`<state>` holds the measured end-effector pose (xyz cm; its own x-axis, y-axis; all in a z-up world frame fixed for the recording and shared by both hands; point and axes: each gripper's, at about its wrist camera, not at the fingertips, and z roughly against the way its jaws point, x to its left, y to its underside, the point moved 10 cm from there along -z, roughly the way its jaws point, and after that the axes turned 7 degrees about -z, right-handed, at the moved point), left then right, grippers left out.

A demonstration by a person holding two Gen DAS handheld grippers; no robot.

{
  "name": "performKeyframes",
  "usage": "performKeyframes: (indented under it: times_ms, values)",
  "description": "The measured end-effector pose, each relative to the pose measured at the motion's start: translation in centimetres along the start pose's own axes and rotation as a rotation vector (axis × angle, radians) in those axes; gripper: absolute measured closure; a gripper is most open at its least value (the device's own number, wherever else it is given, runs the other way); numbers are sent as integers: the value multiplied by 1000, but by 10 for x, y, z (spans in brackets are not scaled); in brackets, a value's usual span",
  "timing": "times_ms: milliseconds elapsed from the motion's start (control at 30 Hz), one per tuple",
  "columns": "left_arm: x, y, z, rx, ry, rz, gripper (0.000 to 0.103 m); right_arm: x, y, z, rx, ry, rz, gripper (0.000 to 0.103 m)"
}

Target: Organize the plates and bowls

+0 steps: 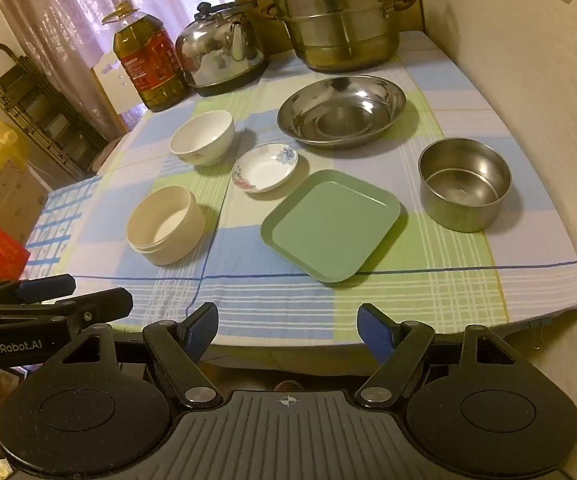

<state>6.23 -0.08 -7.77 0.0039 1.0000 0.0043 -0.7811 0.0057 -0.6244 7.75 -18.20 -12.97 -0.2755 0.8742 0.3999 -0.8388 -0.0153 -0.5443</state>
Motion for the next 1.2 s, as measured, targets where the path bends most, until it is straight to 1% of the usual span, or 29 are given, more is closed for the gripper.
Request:
performKeyframes:
  times_ms: [233,500,1200]
  values:
    - [0,0,0,6,12,11,13,2,-1,-2,-2,-2,4,27]
    - [6,0,-7,9,12,17,13,3,-1,-3,1,-4,1,27]
    - [5,0,-4,9,10,23,13,4,-1,-2,3,-3,1,27]
